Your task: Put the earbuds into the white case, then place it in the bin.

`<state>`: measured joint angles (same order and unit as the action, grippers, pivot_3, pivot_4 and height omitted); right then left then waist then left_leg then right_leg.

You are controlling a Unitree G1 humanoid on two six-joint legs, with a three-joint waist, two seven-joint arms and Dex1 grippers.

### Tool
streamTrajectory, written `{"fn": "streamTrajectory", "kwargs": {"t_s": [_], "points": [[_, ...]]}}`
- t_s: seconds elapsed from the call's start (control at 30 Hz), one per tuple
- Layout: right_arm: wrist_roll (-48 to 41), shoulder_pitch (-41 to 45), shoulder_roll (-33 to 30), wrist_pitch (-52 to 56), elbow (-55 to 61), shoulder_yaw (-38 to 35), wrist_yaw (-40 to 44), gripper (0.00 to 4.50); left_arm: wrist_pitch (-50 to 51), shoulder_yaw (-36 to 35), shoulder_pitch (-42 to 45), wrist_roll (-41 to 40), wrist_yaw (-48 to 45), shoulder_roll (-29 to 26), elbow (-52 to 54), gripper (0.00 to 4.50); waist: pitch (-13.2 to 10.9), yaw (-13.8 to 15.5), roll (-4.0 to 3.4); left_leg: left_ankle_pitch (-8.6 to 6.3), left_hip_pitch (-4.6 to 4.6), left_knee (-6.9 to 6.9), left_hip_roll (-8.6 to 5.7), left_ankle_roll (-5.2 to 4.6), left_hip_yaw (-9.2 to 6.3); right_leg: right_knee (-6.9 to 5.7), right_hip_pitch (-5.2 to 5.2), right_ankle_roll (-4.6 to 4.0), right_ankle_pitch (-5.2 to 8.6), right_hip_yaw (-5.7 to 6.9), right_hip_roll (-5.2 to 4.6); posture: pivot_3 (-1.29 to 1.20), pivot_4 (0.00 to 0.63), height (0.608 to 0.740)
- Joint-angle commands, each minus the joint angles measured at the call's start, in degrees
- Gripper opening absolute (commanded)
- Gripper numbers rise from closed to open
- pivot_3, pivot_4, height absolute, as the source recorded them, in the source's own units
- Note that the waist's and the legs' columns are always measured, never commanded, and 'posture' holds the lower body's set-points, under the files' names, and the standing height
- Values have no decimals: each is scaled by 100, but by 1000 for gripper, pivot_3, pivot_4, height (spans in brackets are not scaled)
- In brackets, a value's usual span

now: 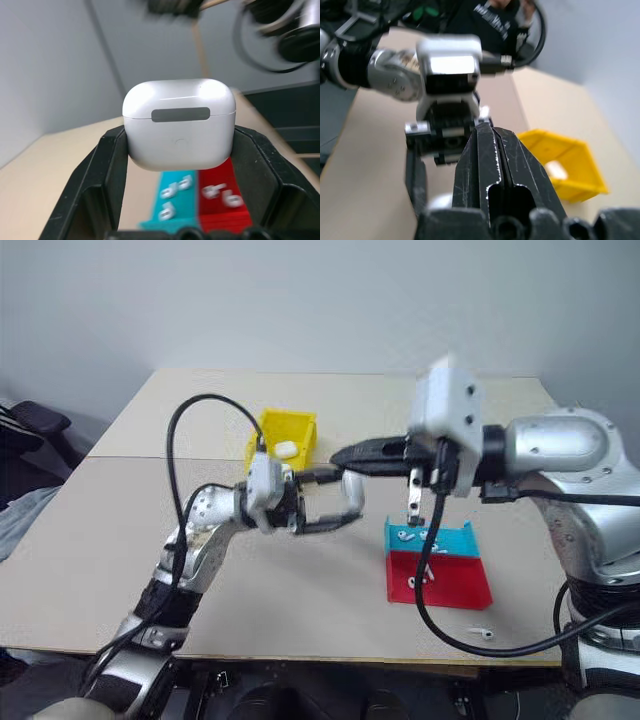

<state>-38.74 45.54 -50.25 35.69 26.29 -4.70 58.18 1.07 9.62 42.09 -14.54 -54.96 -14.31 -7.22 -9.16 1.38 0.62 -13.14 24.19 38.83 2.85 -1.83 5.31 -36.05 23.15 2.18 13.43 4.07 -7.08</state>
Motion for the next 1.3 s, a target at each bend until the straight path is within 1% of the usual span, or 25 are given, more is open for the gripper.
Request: {"fn": "streamTrajectory", "kwargs": {"t_s": [0.03,0.07,0.13,0.23,0.27,0.33,0.4,0.47,0.57,0.63,0.67,0.73,0.77,0.83,0.93,0.97,1.0,1.07,1.1,1.13,1.17,1.23,1.3], "points": [[-44,-223,14,64,107,-371,-379,51,412,-488,1012,801,2211,372,-914,2777,-1,22,2,0,0,0,-1,0,-1,1,-1,1,-1,0,-2,0,150,740],[-45,-332,29,65,149,-397,-448,51,511,-581,1237,953,2655,433,-1192,2777,-2,34,6,-1,1,-1,-2,-1,-3,2,-1,1,-1,1,-2,0,150,740],[-38,-628,58,85,272,-426,-608,51,288,-674,1633,1331,3478,473,-1950,2777,-2,27,7,-1,8,-5,-2,-1,-4,8,5,2,-1,2,-2,0,150,740],[31,-1023,68,139,450,-427,-866,51,317,-514,2146,1987,4529,413,-3141,2777,-3,-21,7,-1,8,-11,-3,-2,6,8,10,3,-1,-4,-2,0,150,740],[14,-1082,72,172,483,-436,-932,51,240,-469,2237,2130,4730,401,-3418,2777,-4,-29,9,-1,8,-11,-3,-2,12,7,11,4,0,-5,-2,0,150,740],[-1,-1213,77,219,554,-449,-1055,51,339,-563,2483,2178,5092,450,-4035,2777,-5,-49,11,-1,8,-11,-3,-1,16,9,12,5,0,-4,-2,0,150,740],[-16,-1351,64,281,639,-469,-1155,51,372,-604,2632,2188,5194,465,-4522,2777,-14,-54,25,1,10,-9,-3,1,14,8,12,5,0,-2,-2,0,150,740],[-23,-1453,24,312,700,-499,-1203,51,151,-572,2686,2222,5241,478,-4821,2777,-15,-55,28,1,10,-9,-2,1,13,7,13,5,0,-1,-2,0,150,740],[4,-1579,-41,328,735,-554,-1224,51,111,-529,2824,2275,5332,481,-5256,2777,-18,-51,33,1,12,-9,-3,1,13,8,13,5,0,-1,-5,0,150,740],[11,-1603,-62,356,732,-557,-1252,0,177,-543,2917,2266,5322,472,-5450,3492,-19,-50,35,1,13,-10,-4,1,13,9,13,5,0,0,-5,0,150,740],[11,-1608,-73,356,732,-550,-1263,0,124,-572,2939,2238,5315,476,-5502,3722,-19,-54,35,1,13,-9,-4,1,14,10,13,5,0,0,-5,0,150,740],[15,-1608,-87,349,725,-529,-1273,0,-103,-543,2946,2289,5351,465,-5513,4367,-19,-60,35,1,13,-10,-4,1,15,10,13,5,0,0,-5,0,150,740],[21,-1611,-89,340,715,-524,-1270,0,-220,-505,2941,2333,5356,457,-5486,4471,-19,-61,35,1,12,-10,-4,1,15,10,13,5,0,0,-5,0,150,740],[42,-1605,-86,322,684,-497,-1263,0,-280,-570,2909,2214,5151,478,-5307,4471,-20,-67,36,1,12,-9,-3,2,14,8,13,5,0,0,-5,0,150,740],[102,-1589,-80,282,627,-428,-1238,0,-80,-662,2814,2014,4773,496,-4944,4471,-20,-68,36,2,11,-9,-3,3,14,6,13,5,0,0,-5,0,150,740],[122,-1588,-91,277,614,-409,-1219,0,-175,-645,2683,1935,4470,456,-4672,4471,-20,-68,36,2,11,-9,-3,3,14,6,13,5,0,0,-5,0,150,740],[147,-1611,-116,256,601,-407,-1169,0,-259,-711,2497,1693,4002,427,-4310,4471,-20,-69,36,2,11,-9,-3,3,14,6,13,5,0,0,-5,0,150,740],[206,-1748,-237,169,583,-460,-971,0,-65,-868,1997,949,2763,296,-3251,4471,-18,-81,33,2,11,-13,-3,4,17,8,13,5,0,-2,-5,0,150,740],[216,-1865,-340,118,552,-538,-819,0,177,-938,1720,578,2266,209,-2650,4471,-19,-87,33,7,9,-13,-1,12,19,5,13,5,1,-5,-5,0,150,740],[246,-2014,-475,47,502,-626,-634,0,466,-960,1426,256,1824,58,-2041,4471,-19,-94,32,27,10,-12,0,45,21,5,15,4,1,-5,-5,0,150,740],[323,-2224,-654,-65,429,-731,-399,0,720,-932,1090,52,1455,-177,-1420,4471,-19,-100,32,35,10,-15,0,60,22,6,17,5,1,-7,-5,0,150,740],[434,-2552,-931,-283,284,-880,-21,0,1239,-862,654,-121,1086,-558,-598,4471,-19,-111,32,36,9,-16,1,61,21,4,17,4,1,-10,-4,0,150,740],[597,-3042,-1235,-690,87,-1155,583,0,1777,-888,165,-283,918,-979,201,4471,-19,-93,32,33,5,-13,0,56,21,2,16,5,1,-12,-4,0,150,740]]}}
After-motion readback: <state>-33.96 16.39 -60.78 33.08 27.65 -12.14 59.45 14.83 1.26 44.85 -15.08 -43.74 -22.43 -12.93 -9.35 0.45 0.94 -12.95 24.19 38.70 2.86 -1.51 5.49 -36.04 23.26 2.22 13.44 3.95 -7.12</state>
